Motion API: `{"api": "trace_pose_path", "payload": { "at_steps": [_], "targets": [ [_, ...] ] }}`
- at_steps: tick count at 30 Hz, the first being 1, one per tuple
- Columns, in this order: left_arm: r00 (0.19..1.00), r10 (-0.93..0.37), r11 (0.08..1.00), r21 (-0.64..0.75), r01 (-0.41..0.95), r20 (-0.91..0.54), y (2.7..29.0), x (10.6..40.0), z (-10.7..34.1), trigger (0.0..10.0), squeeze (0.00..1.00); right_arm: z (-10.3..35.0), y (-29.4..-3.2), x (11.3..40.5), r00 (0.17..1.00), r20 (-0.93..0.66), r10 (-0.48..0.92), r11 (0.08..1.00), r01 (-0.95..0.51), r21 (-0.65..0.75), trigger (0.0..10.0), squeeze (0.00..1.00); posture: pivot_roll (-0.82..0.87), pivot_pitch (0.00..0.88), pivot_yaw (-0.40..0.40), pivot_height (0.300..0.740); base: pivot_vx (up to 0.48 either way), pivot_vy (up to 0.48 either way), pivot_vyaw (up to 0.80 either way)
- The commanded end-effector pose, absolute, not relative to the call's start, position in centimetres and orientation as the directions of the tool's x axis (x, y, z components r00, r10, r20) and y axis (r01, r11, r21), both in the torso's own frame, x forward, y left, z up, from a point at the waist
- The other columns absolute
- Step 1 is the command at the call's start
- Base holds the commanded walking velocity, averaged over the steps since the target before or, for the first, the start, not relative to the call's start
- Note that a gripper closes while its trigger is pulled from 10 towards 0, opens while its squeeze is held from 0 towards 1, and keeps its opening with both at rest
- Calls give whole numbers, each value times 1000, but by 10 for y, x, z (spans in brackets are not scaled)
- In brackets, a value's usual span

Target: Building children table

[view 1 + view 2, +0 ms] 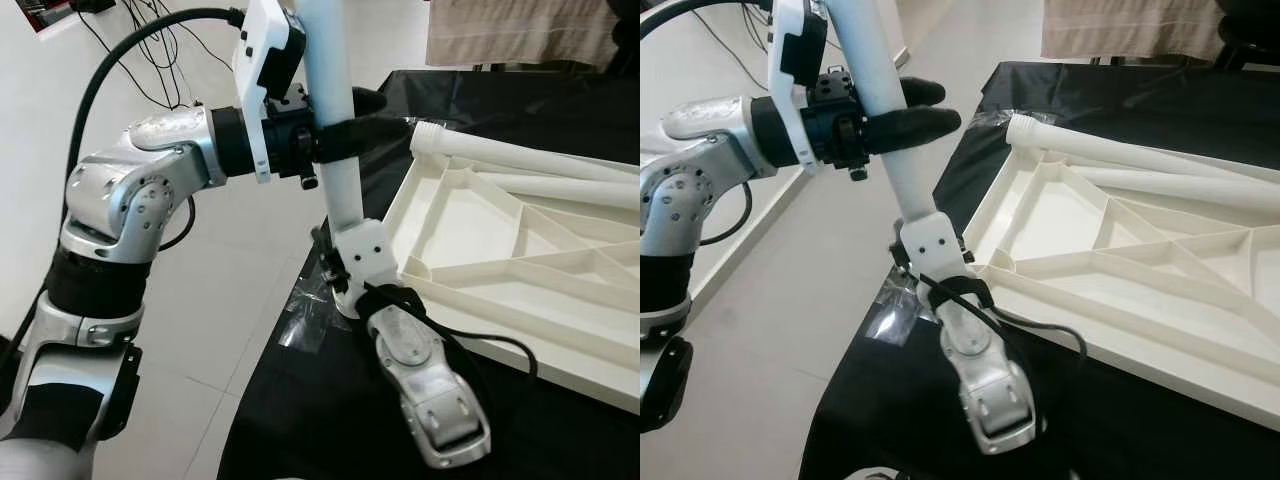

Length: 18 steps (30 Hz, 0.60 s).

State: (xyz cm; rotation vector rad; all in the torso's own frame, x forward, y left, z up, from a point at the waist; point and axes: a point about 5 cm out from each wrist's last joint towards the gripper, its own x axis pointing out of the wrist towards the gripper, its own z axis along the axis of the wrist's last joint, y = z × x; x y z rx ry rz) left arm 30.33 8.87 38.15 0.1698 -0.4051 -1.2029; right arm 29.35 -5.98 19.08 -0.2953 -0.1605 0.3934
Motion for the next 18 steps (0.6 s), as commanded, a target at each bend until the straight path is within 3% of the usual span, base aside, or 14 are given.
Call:
{"api": "trace_pose_path", "payload": {
  "at_steps": [1, 4, 5, 6, 7, 9, 10, 11, 16, 18],
  "targets": [
    [388, -894, 447, 376, 812, 225, 96, 309, 384, 0, 0, 198, -57, 299, 882, 107, 460, 855, -407, -320, 10000, 1000, 1, 199, 115, 740, 0, 0, 0],
    [387, -893, 449, 374, 812, 231, 96, 308, 385, 0, 0, 204, -61, 305, 866, 118, 486, 840, -427, -334, 10000, 1000, -1, 197, 112, 740, 0, 0, 0],
    [383, -892, 449, 371, 813, 239, 96, 307, 386, 0, 0, 213, -68, 313, 833, 126, 538, 813, -474, -338, 10000, 867, -3, 195, 108, 740, 0, 0, 0],
    [381, -892, 448, 369, 814, 244, 95, 306, 387, 0, 0, 220, -73, 317, 809, 133, 573, 793, -506, -340, 10000, 867, -3, 195, 108, 740, 0, 0, 0],
    [378, -892, 447, 369, 815, 247, 95, 306, 387, 0, 0, 226, -78, 322, 775, 130, 618, 762, -550, -341, 10000, 216, -5, 193, 106, 740, 0, 0, 0],
    [378, -892, 447, 369, 815, 247, 95, 306, 387, 0, 0, 226, -78, 322, 775, 130, 618, 762, -550, -341, 10000, 216, -5, 193, 106, 740, 0, 0, 0],
    [376, -893, 446, 370, 815, 248, 95, 306, 387, 0, 0, 230, -80, 325, 755, 128, 643, 743, -576, -340, 10000, 0, -5, 193, 106, 740, 0, 0, 0],
    [376, -893, 446, 370, 815, 248, 95, 306, 387, 0, 0, 230, -80, 325, 755, 128, 643, 743, -576, -340, 10000, 0, -5, 193, 106, 740, 0, 0, 0],
    [363, -896, 438, 370, 820, 255, 92, 304, 389, 0, 0, 249, -86, 340, 538, 46, 841, 524, -792, -315, 10000, 0, 0, 199, 104, 740, 0, 0, 0],
    [363, -896, 438, 369, 820, 257, 92, 304, 389, 0, 0, 249, -86, 340, 504, 31, 863, 488, -816, -309, 10000, 0, 0, 199, 104, 740, 0, 0, 0]
  ]
}}
